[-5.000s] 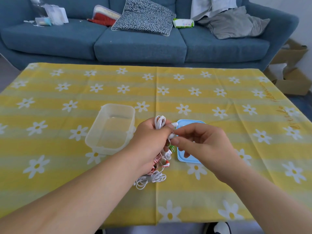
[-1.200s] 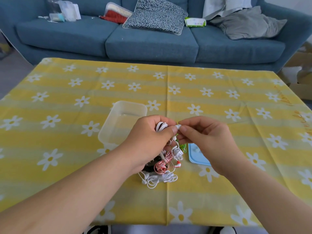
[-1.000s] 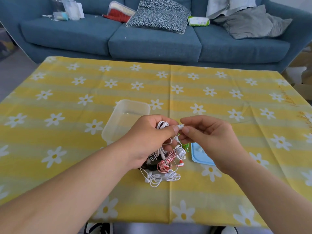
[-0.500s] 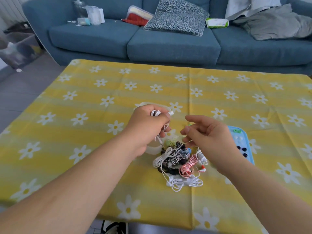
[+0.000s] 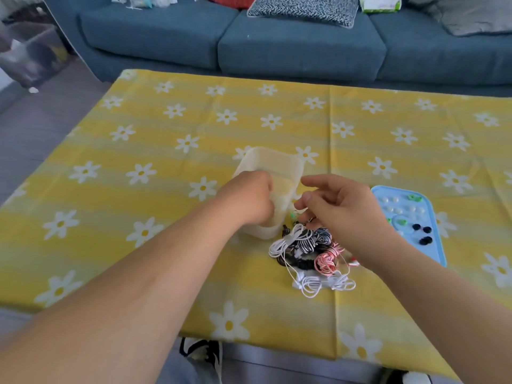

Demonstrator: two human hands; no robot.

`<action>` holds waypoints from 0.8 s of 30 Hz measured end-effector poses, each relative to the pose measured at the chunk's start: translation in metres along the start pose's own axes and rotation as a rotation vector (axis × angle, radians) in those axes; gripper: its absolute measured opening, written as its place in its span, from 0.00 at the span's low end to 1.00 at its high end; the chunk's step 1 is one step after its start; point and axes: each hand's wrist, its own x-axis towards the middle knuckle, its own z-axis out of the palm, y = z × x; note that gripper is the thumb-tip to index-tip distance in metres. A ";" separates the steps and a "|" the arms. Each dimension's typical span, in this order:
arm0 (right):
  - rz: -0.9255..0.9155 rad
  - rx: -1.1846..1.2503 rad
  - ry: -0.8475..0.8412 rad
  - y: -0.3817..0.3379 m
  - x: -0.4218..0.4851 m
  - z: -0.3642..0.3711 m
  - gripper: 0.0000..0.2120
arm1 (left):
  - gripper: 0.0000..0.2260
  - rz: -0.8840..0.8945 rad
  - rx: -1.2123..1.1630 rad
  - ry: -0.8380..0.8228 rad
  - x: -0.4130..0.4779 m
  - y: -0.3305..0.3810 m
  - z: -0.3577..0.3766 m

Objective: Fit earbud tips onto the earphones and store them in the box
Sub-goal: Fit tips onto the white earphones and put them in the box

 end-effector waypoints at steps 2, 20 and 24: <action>0.005 -0.023 -0.006 -0.001 -0.001 -0.004 0.11 | 0.14 0.029 -0.024 0.064 -0.009 0.004 -0.013; 0.052 -0.323 -0.163 0.017 -0.040 -0.043 0.04 | 0.08 0.246 0.240 0.123 -0.086 0.059 0.018; 0.035 -0.276 -0.160 0.018 -0.046 -0.047 0.05 | 0.04 0.188 0.176 0.173 -0.094 0.069 -0.006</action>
